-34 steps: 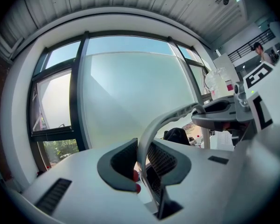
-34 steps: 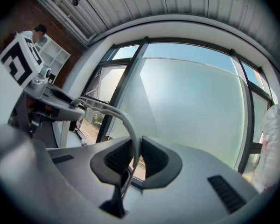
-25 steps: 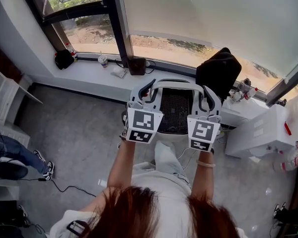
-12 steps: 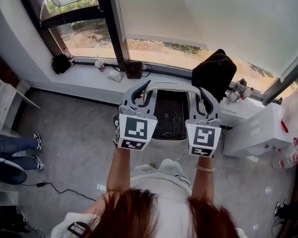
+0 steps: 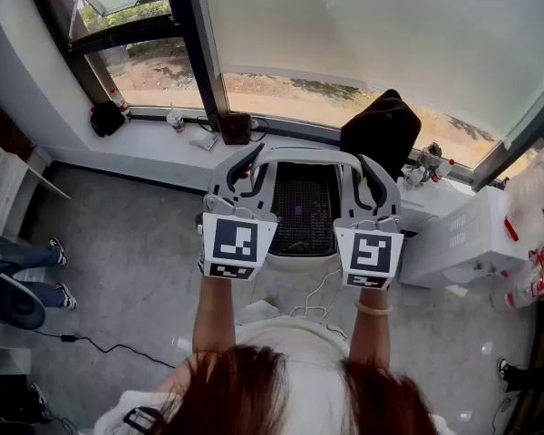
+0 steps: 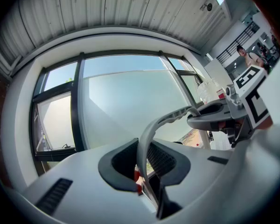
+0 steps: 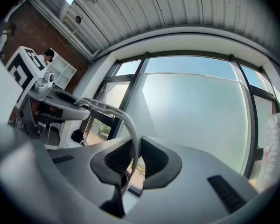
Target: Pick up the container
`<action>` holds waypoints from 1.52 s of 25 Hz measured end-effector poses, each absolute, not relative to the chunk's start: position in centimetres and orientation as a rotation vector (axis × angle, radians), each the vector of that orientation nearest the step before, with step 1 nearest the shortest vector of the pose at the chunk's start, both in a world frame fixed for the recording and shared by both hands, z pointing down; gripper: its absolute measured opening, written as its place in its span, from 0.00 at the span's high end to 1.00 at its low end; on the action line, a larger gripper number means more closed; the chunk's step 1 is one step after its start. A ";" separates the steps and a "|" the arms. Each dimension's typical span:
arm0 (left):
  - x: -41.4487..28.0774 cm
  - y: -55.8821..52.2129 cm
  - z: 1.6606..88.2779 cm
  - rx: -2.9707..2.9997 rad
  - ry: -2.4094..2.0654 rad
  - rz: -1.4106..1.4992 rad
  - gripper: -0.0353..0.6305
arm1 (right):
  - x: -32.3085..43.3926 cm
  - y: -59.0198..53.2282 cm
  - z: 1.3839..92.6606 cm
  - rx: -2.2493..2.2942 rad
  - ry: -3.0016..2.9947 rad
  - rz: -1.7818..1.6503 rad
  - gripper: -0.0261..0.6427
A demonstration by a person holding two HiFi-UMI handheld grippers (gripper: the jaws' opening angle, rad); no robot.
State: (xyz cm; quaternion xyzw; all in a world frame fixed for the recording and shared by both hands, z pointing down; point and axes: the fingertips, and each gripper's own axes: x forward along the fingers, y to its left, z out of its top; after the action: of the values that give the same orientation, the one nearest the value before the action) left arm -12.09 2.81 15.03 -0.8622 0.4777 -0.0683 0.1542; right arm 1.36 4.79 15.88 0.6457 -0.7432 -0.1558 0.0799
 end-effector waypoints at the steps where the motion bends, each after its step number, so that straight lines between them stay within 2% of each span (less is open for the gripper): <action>1: -11.9 3.1 14.7 -2.468 1.376 -0.192 0.85 | 1.6 5.0 15.6 1.927 -2.229 -0.467 0.87; 22: -7.0 12.4 11.2 -2.414 1.459 -0.181 0.85 | 6.5 13.3 11.9 1.843 -2.339 -0.522 0.87; 38: -5.5 17.6 12.1 -2.437 1.458 -0.201 0.85 | 7.9 18.9 12.7 1.831 -2.362 -0.517 0.87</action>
State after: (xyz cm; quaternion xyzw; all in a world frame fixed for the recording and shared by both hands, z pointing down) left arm -5.49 17.58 12.12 -0.8468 0.5065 -0.0698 0.1467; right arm 7.86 18.91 12.71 0.6028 -0.7777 -0.1701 0.0543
